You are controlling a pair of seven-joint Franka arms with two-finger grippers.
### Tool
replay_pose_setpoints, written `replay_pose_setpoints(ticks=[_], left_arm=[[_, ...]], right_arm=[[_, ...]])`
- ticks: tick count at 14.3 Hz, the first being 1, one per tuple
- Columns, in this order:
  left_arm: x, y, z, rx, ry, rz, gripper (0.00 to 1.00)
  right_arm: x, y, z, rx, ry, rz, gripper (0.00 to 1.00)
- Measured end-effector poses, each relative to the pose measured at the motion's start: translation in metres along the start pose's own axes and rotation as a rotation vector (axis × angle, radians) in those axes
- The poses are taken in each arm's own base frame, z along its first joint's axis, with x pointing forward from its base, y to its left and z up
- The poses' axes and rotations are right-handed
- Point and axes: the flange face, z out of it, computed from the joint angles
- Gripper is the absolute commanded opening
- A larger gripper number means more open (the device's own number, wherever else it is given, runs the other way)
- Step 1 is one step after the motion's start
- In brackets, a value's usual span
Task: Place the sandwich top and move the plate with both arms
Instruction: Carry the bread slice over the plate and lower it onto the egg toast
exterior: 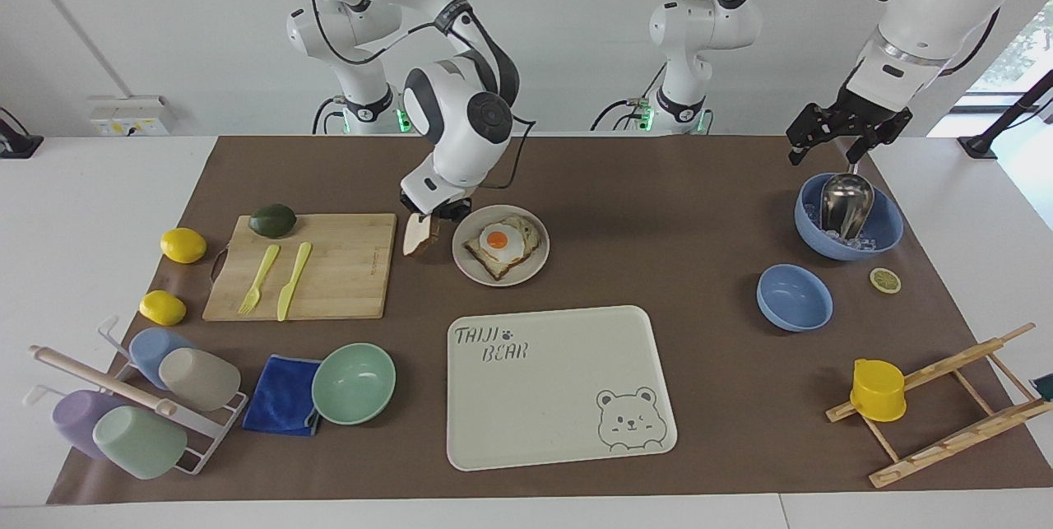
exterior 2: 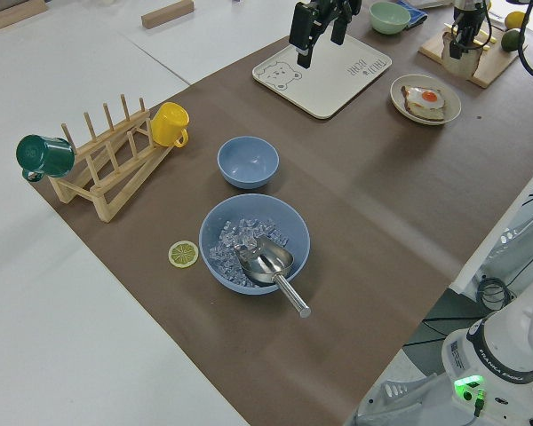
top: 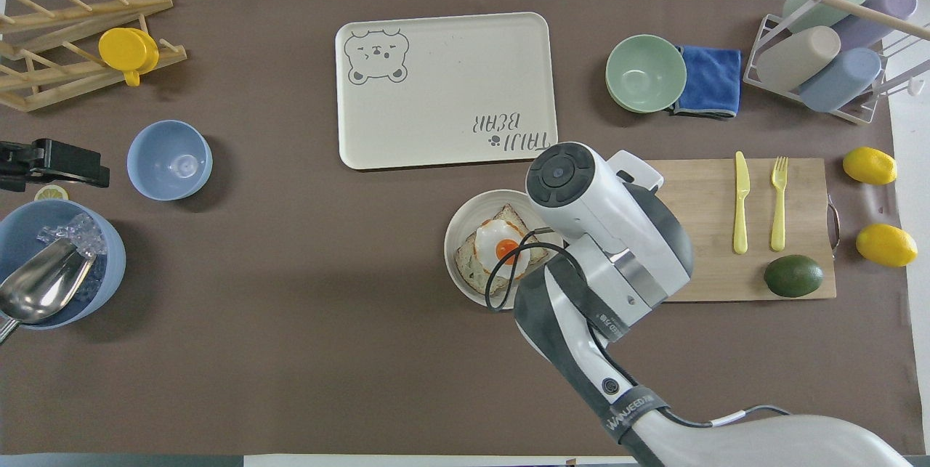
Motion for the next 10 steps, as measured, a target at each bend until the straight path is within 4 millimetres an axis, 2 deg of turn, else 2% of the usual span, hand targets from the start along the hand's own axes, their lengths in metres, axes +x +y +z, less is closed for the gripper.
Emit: replay_pose_setpoints(ticks=[2, 5, 10], left_arm=[[0.0, -0.004, 0.0, 0.0, 0.0, -0.007, 1.0], [0.0, -0.012, 0.0, 0.0, 0.001, -0.023, 1.0], [0.0, -0.013, 0.0, 0.0, 0.001, -0.024, 1.0]], right_arm=[[-0.004, -0.027, -0.013, 0.04, 0.021, 0.003, 0.0], [-0.008, -0.057, -0.003, 0.056, 0.045, 0.011, 0.0], [-0.006, -0.069, 0.014, 0.126, 0.041, 0.049, 0.0]])
